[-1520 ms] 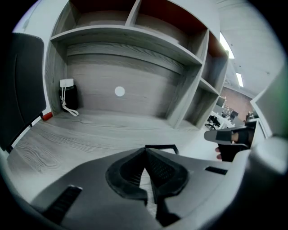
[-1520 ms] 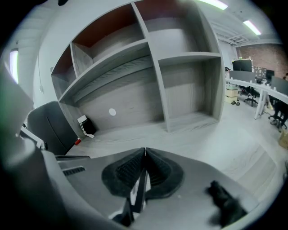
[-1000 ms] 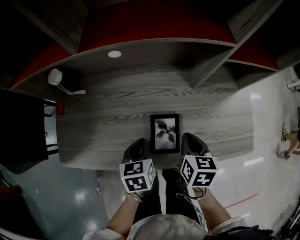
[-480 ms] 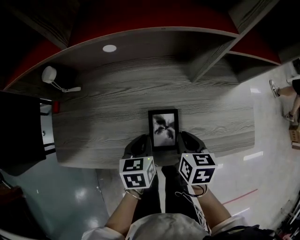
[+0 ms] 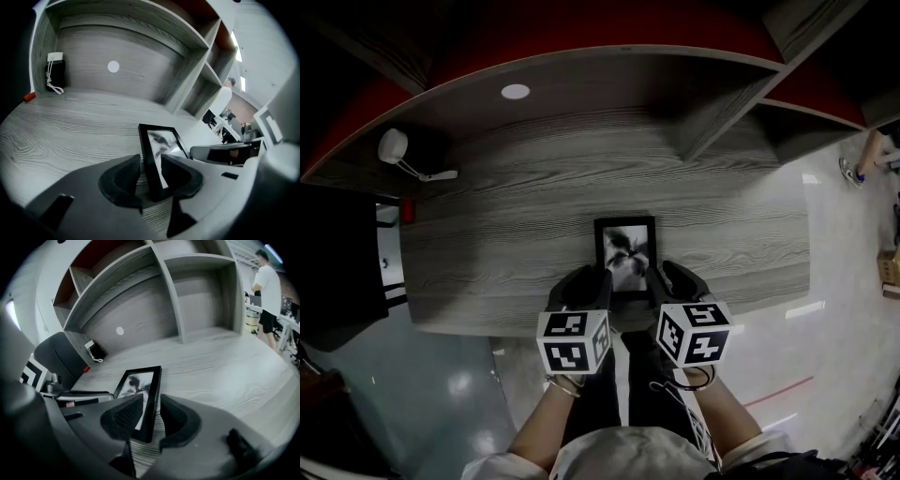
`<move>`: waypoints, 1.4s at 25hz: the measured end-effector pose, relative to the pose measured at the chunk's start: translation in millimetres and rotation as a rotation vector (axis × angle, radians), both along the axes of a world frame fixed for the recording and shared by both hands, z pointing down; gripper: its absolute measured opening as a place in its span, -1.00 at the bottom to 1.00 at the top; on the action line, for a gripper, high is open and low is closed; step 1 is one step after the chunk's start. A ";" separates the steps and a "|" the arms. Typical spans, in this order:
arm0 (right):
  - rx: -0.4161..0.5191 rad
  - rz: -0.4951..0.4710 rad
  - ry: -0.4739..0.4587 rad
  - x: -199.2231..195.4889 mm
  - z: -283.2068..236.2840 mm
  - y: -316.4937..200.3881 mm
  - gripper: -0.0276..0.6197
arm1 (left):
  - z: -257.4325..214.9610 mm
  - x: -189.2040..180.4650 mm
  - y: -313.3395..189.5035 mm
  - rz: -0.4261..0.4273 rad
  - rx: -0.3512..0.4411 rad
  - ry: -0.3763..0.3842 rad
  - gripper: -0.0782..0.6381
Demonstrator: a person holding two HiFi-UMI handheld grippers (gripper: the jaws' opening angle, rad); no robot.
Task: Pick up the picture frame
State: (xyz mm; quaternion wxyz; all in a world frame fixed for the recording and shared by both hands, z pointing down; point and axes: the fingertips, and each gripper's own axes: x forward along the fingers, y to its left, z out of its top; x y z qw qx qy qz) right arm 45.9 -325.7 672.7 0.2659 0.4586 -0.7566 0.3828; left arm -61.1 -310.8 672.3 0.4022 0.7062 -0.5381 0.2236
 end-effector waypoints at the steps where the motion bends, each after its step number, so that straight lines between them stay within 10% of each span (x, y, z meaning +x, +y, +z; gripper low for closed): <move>1: -0.005 -0.005 -0.002 -0.9 1.0 -0.2 -0.58 | 0.7 0.1 -0.2 0.004 -0.003 0.001 -0.36; 35: -0.107 -0.050 0.007 -9.2 17.8 -2.9 -0.58 | 11.8 6.2 -6.0 -0.029 -0.117 -0.020 -0.47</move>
